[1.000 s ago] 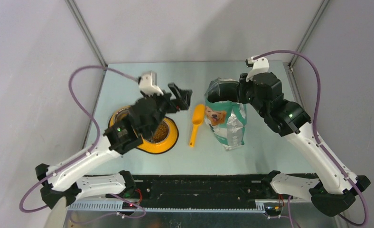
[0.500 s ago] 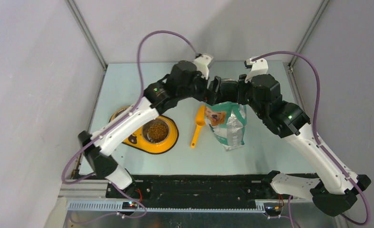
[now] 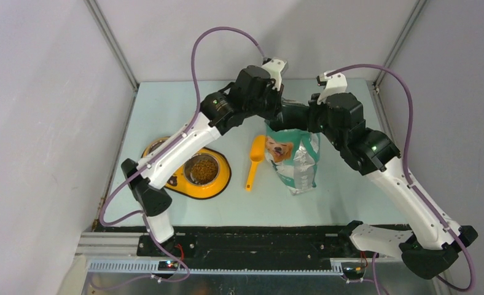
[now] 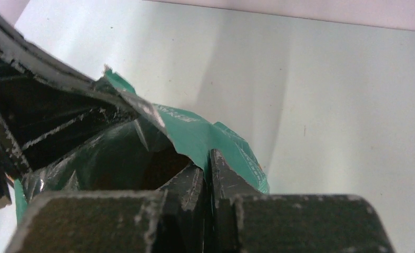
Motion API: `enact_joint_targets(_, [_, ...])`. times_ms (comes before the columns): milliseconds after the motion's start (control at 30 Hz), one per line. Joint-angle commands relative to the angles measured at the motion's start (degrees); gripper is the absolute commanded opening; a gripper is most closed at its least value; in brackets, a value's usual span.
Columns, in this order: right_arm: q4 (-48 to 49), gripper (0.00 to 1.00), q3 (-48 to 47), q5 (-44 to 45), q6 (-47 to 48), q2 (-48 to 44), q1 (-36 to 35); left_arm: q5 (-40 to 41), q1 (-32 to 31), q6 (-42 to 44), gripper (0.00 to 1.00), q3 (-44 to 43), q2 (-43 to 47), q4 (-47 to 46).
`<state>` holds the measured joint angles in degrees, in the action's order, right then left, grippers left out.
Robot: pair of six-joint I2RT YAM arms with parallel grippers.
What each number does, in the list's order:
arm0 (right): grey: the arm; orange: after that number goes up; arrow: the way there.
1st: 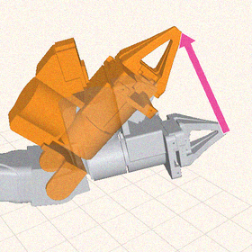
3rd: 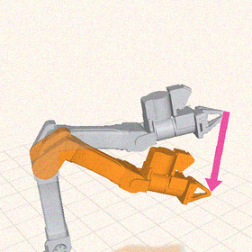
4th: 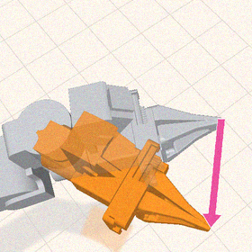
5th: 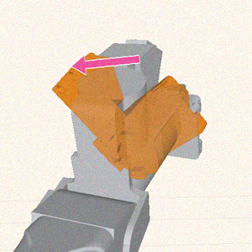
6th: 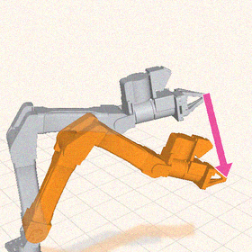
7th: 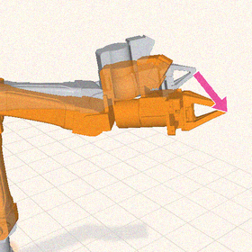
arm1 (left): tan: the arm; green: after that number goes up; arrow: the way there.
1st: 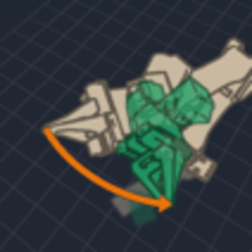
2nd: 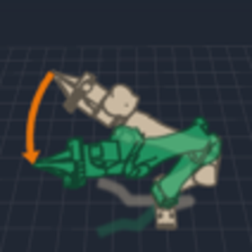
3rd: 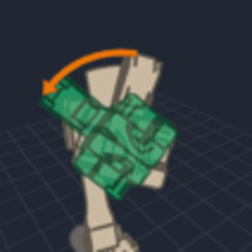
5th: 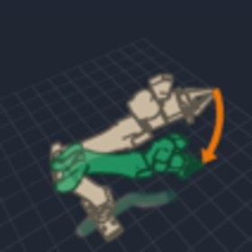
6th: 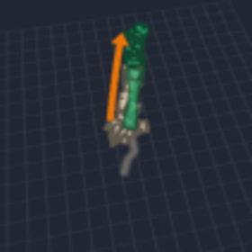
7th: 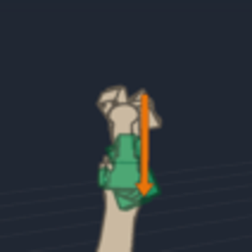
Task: Serve the pet food
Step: Close the pet food bag at the center of the board.
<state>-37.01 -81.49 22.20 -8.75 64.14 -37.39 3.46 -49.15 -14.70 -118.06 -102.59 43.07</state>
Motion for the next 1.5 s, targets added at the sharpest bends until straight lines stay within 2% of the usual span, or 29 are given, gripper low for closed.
enact_joint_targets(0, [3.0, 0.08, -0.5, -5.6, 0.4, 1.2, 3.6, 8.9, 0.5, -4.5, 0.0, 10.3, 8.6, -0.8])
enact_joint_targets(100, [4.6, 0.07, -0.9, -13.9, 1.7, 2.3, 6.6, 8.1, 0.0, -6.7, 0.0, 18.9, 15.0, -4.8])
enact_joint_targets(200, [7.0, 0.06, -1.1, -22.2, 4.4, 4.0, 9.8, 8.3, -3.2, -7.7, 0.0, 29.3, 23.1, -10.6])
enact_joint_targets(333, [11.0, 0.05, -1.5, -36.4, 9.2, 6.0, 13.3, 11.0, -8.7, -12.2, 0.0, 34.4, 28.2, -15.1])
enact_joint_targets(467, [12.4, 0.05, -3.4, -50.8, 14.9, 7.7, 14.2, 11.4, -14.1, -15.5, 0.0, 34.9, 29.0, -18.8])
enact_joint_targets(500, [12.6, 0.05, -3.8, -56.6, 15.9, 8.4, 14.2, 12.9, -15.3, -15.4, 0.0, 34.0, 28.7, -18.4])
enact_joint_targets(567, [12.4, 0.05, -5.6, -64.6, 18.3, 10.0, 14.3, 20.0, -19.1, -13.6, 0.0, 29.8, 27.2, -15.9])
enact_joint_targets(667, [10.3, 0.05, -10.2, -73.0, 19.2, 12.2, 14.3, 21.4, -21.1, -11.6, 0.0, 24.5, 24.6, -14.6])
enact_joint_targets(767, [4.7, 0.07, -12.7, -73.7, 21.5, 12.9, 14.3, 26.1, -21.2, -13.4, 0.0, 22.2, 22.4, -12.2])
enact_joint_targets(867, [2.3, 0.22, -11.7, -68.1, 22.7, 9.9, 14.4, 32.4, -21.1, -16.2, 0.0, 20.7, 21.3, -10.1])
enact_joint_targets(900, [1.1, 0.33, -10.9, -66.7, 21.8, 9.1, 14.5, 35.4, -20.9, -17.1, 0.0, 20.5, 21.1, -9.9])
enact_joint_targets(933, [0.6, 0.4, -10.3, -63.3, 20.8, 7.1, 14.5, 36.9, -20.8, -17.6, 0.0, 20.5, 21.1, -9.8])
enact_joint_targets(967, [-0.1, 0.52, -8.9, -61.7, 18.9, 6.0, 14.5, 39.8, -20.5, -18.4, 0.0, 20.5, 21.0, -9.8])
enact_joint_targets(1000, [0.0, 0.58, -8.0, -59.4, 18.1, 3.2, 14.6, 40.9, -20.3, -18.6, 0.0, 20.6, 21.0, -9.9])
enact_joint_targets(1033, [0.5, 0.68, -5.7, -56.6, 16.9, 1.7, 14.7, 41.9, -19.7, -18.9, 0.0, 20.5, 21.0, -9.8])
enact_joint_targets(1133, [2.8, 0.82, -1.1, -51.1, 16.4, -6.3, 15.0, 38.5, -17.0, -19.4, 0.0, 20.7, 21.2, -10.0])
enact_joint_targets(1233, [2.7, 0.97, 3.9, -48.5, 21.0, -11.7, 15.4, 35.9, -15.4, -19.8, 0.0, 22.1, 21.5, -11.2])
enact_joint_targets(1467, [-2.7, 0.99, 6.4, -50.5, 29.7, -14.1, 16.8, 31.8, -13.0, -18.1, 0.05, 25.2, 23.5, -15.3])
